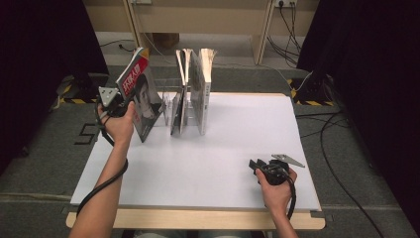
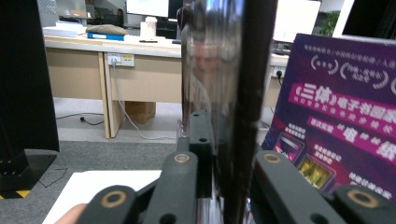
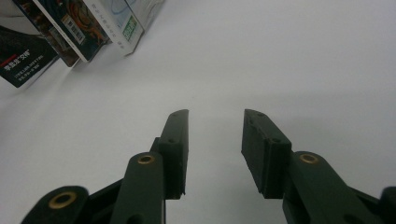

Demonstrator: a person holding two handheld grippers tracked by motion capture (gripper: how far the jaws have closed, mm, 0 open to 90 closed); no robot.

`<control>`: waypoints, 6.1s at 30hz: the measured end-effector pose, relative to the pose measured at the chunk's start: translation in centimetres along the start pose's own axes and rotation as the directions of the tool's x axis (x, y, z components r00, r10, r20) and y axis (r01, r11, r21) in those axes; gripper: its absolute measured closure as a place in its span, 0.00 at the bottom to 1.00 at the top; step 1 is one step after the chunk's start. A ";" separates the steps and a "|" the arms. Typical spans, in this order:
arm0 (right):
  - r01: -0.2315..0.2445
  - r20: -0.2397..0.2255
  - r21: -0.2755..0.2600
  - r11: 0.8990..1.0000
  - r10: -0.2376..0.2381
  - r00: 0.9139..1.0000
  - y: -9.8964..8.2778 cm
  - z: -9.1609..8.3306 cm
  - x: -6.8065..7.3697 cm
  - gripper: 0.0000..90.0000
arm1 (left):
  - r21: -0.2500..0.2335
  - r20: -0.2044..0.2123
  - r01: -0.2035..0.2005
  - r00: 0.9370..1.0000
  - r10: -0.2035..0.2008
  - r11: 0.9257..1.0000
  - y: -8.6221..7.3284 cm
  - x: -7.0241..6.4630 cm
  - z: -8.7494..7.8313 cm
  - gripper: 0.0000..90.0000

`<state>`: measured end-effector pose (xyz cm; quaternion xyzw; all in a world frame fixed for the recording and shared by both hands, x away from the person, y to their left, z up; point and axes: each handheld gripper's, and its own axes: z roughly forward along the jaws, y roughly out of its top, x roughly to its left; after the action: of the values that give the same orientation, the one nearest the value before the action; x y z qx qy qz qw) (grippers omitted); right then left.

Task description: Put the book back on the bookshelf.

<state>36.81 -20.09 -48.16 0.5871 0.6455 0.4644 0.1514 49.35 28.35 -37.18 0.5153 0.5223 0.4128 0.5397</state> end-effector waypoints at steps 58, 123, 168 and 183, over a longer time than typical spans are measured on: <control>-0.019 -0.011 0.017 1.000 0.019 1.000 0.0 0.1 -0.3 0.69 | -0.070 -0.059 -0.040 0.998 0.036 0.997 0.6 -1.6 1.8 0.96; -0.016 -0.005 0.013 1.000 0.016 1.000 0.0 0.0 -0.1 0.69 | 0.009 -0.043 -0.001 0.999 0.002 1.000 -0.3 -0.5 -1.2 0.47; -0.019 -0.002 0.003 1.000 0.019 1.000 0.1 -0.3 0.2 0.69 | 0.090 -0.003 -0.033 0.999 0.033 0.995 -1.3 0.5 -4.9 0.41; -0.017 -0.002 0.003 1.000 0.017 1.000 0.1 -0.3 0.3 0.69 | 0.120 0.011 -0.034 0.999 0.033 0.992 -2.6 0.9 -6.3 0.40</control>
<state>36.57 -20.02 -47.80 0.5924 0.6413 0.4653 0.1459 42.98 29.72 -39.35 0.5573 0.5351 0.3873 0.5030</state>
